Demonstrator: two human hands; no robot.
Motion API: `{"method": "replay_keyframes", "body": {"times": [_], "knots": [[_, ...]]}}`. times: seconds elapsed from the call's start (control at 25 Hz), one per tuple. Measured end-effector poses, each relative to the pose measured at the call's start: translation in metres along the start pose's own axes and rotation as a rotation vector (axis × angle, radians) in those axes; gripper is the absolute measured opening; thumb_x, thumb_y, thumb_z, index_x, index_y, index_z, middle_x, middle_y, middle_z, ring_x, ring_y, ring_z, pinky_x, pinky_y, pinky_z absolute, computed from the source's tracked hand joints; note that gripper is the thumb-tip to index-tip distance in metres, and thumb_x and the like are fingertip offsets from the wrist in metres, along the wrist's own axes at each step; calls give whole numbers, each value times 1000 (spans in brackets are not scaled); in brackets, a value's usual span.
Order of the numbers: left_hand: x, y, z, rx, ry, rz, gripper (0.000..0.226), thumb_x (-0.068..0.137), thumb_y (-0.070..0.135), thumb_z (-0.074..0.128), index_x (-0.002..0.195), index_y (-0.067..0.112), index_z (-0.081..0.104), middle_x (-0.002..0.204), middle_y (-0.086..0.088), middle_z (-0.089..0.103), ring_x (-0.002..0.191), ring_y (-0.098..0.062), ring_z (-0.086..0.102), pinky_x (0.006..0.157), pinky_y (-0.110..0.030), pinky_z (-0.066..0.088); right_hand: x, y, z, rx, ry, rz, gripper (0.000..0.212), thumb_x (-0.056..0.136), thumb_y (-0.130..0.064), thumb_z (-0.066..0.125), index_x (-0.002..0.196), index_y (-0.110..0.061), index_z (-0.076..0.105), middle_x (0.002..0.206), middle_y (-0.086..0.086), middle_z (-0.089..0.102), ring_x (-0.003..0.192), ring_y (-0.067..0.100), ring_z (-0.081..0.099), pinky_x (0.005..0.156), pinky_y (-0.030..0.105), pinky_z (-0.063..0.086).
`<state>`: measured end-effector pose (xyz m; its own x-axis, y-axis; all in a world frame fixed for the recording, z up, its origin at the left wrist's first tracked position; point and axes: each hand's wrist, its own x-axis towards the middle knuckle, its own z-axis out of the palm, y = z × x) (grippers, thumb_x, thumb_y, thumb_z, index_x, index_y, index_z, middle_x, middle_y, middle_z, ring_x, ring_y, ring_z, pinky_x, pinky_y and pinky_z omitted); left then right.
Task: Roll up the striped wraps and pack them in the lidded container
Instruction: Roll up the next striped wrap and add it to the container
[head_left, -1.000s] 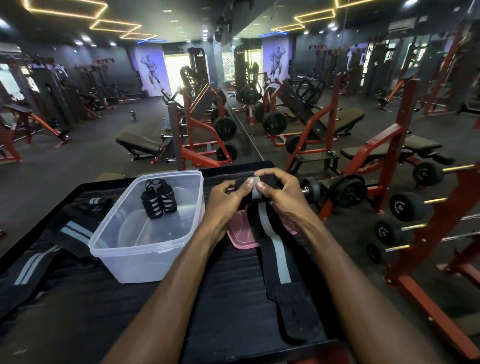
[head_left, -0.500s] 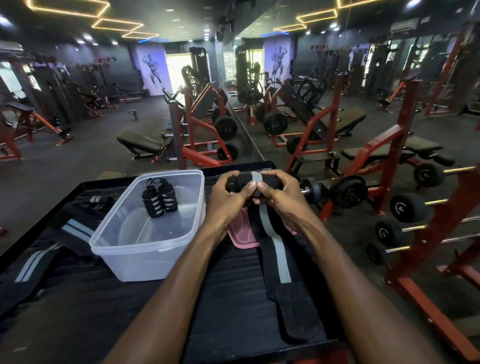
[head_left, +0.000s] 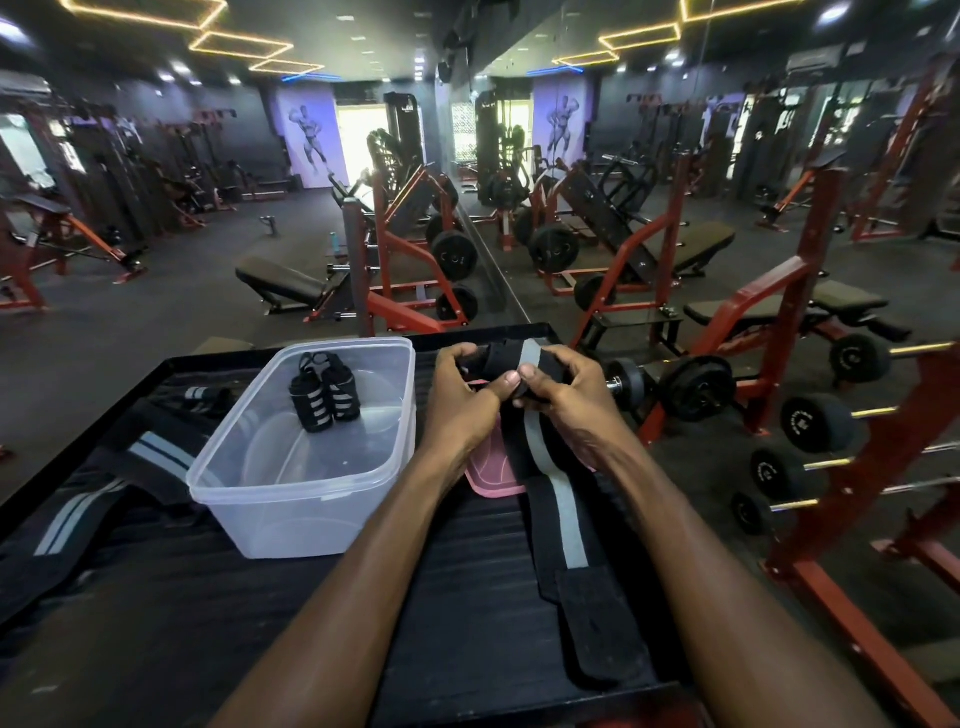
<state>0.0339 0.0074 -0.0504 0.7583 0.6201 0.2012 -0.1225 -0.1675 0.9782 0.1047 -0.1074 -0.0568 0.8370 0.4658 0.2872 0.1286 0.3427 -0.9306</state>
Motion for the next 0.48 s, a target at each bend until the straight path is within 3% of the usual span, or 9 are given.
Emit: {"method": "replay_keyframes", "body": {"times": [0.12, 0.28, 0.4, 0.48], "knots": [[0, 1, 3, -74, 63, -41, 47, 85, 9, 73, 125, 16, 50, 111, -2, 68, 102, -15, 67, 90, -34, 56, 2, 2, 0, -30, 13, 66, 16, 86, -6, 73, 102, -8, 69, 94, 10, 74, 84, 23, 71, 69, 34, 57], [2, 3, -2, -71, 169, -119, 39, 93, 19, 63, 128, 14, 44, 109, -4, 65, 95, -15, 64, 81, -28, 51, -1, 10, 7, -309, -72, 91, 33, 80, -8, 79, 110, -12, 64, 83, -1, 71, 77, 11, 68, 64, 30, 53], [6, -3, -4, 23, 174, -126, 43, 93, 31, 64, 128, 14, 45, 116, -6, 63, 100, -18, 64, 88, -32, 52, -3, 11, 11, -306, -148, 66, 23, 82, -2, 76, 103, -9, 69, 76, -2, 73, 69, 10, 70, 64, 26, 54], [8, -7, -4, 60, 195, -130, 44, 93, 33, 64, 128, 12, 46, 118, -8, 64, 100, -20, 64, 88, -34, 53, -3, 11, 12, -338, -66, -1, 13, 83, -2, 74, 96, -6, 73, 75, 2, 73, 66, 13, 69, 65, 30, 54]]}}
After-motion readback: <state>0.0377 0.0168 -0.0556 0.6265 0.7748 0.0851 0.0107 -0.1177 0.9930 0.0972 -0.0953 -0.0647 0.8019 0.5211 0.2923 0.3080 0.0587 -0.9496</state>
